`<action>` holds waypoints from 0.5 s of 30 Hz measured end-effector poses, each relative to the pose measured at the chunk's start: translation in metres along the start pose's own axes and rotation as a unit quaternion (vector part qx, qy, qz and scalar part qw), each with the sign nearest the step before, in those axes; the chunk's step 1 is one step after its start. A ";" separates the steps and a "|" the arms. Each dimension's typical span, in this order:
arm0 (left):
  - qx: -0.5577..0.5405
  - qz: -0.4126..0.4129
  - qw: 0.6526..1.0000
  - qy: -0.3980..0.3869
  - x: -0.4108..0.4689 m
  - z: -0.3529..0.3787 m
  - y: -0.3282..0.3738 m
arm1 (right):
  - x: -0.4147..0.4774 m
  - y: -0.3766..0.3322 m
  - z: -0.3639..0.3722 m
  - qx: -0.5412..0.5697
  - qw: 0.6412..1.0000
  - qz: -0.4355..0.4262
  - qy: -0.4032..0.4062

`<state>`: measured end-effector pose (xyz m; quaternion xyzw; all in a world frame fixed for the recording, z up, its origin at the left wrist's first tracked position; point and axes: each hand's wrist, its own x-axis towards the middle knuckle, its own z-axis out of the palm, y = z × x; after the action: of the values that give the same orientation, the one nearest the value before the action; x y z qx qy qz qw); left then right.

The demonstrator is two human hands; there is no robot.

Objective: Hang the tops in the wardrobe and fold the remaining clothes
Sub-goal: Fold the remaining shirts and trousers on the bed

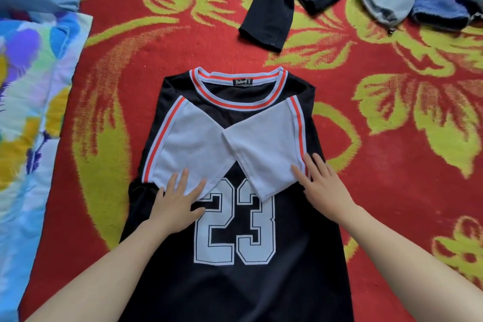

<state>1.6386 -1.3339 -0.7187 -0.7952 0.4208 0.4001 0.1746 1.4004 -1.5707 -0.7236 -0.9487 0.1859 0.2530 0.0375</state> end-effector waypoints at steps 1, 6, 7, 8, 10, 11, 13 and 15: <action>-0.004 0.002 1.000 -0.003 0.000 -0.002 0.000 | -0.004 0.005 0.003 -0.002 1.000 0.015 -0.004; -0.006 0.007 0.999 0.048 -0.001 -0.010 -0.004 | -0.020 0.024 0.012 -0.037 0.999 -0.012 -0.001; -0.030 0.004 0.996 0.084 0.001 -0.014 -0.005 | -0.020 0.026 0.009 -0.035 0.999 -0.023 0.010; -0.066 0.000 0.990 0.127 0.002 -0.019 -0.006 | -0.017 0.027 0.005 -0.020 0.999 -0.028 0.032; -0.107 0.008 0.968 0.228 0.010 -0.031 -0.013 | -0.003 0.030 -0.004 0.012 0.998 -0.014 0.067; -0.102 0.009 0.958 0.267 0.016 -0.038 -0.019 | 0.006 0.030 -0.012 0.027 0.997 0.005 0.068; -0.094 -0.013 0.952 0.290 0.028 -0.054 -0.027 | 0.028 0.029 -0.033 0.076 0.992 0.052 0.082; -0.092 -0.035 0.948 0.304 0.043 -0.073 -0.031 | 0.054 0.035 -0.054 0.098 0.981 0.118 0.117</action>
<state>1.7133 -1.3831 -0.7095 -0.9061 0.3871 0.1696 -0.0214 1.4557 -1.6297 -0.7029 -0.9349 0.3236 0.1233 0.0780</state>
